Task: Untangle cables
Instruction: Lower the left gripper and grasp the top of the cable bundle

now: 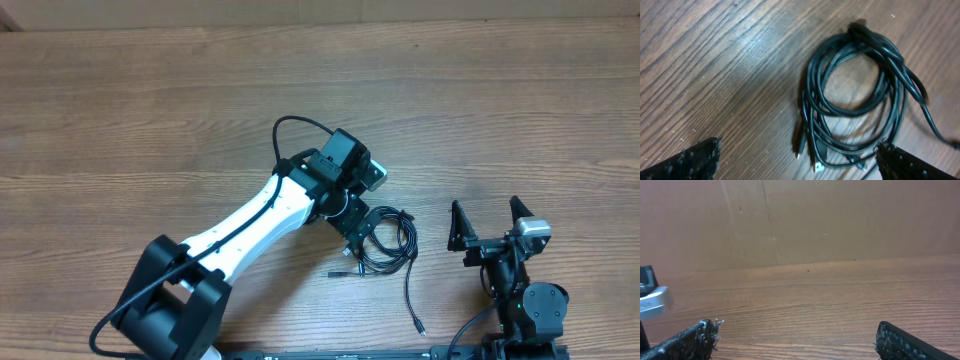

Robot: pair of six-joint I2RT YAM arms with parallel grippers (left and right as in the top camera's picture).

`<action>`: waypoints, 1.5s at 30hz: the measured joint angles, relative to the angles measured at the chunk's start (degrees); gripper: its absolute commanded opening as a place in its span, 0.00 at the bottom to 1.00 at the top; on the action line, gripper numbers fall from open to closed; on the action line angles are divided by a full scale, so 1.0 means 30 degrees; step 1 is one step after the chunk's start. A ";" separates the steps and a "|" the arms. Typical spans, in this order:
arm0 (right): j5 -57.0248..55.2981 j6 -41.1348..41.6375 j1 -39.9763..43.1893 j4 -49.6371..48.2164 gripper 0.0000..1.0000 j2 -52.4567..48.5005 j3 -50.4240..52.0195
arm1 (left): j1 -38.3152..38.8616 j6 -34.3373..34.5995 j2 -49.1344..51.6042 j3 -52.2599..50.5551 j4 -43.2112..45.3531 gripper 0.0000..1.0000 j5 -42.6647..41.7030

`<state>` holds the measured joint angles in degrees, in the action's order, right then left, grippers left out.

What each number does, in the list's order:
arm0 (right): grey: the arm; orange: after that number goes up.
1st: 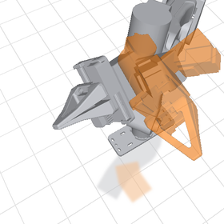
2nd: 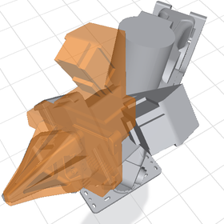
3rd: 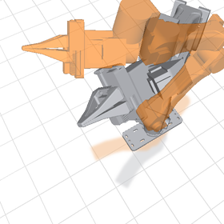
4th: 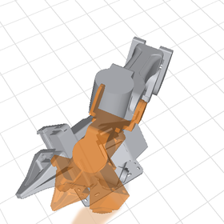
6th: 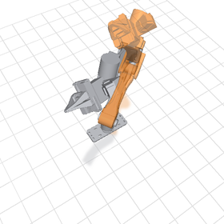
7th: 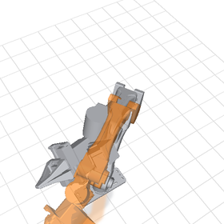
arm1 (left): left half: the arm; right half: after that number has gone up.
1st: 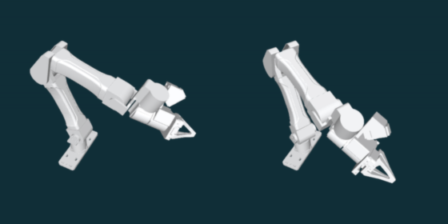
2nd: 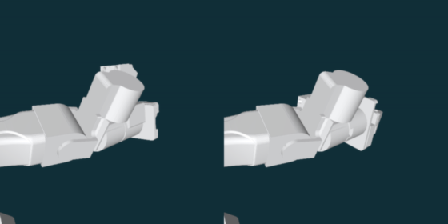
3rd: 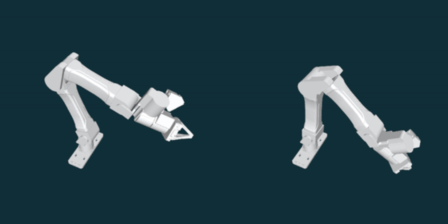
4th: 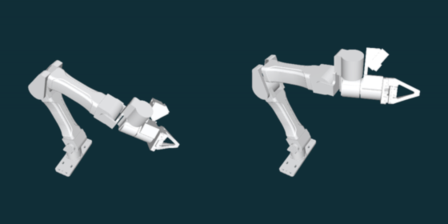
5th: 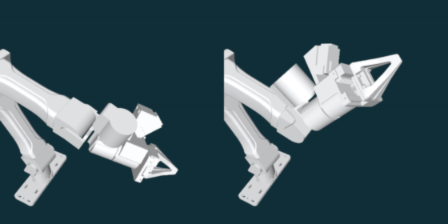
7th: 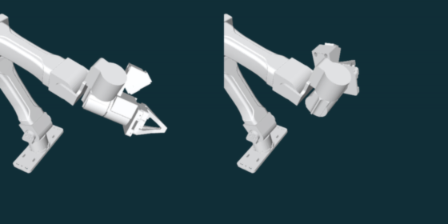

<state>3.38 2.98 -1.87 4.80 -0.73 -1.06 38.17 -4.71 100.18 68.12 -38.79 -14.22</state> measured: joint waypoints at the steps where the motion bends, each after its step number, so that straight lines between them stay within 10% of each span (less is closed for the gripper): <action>1: -0.0007 0.0000 0.0000 0.0007 1.00 0.0000 0.0000 | 0.0000 0.0255 0.0138 0.0007 0.0175 1.00 0.0058; 36: 0.0000 -0.0007 0.0000 0.0000 1.00 0.0000 0.0000 | 0.2375 0.5340 0.2259 0.0095 0.2492 0.99 0.3198; 45: 0.0000 0.0007 0.0000 0.0007 1.00 0.0000 0.0000 | 0.2375 0.6849 0.2259 0.0131 0.1158 0.70 0.4954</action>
<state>3.38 3.01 -1.87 4.82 -0.73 -1.06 45.30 15.84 106.96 68.51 -35.31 0.64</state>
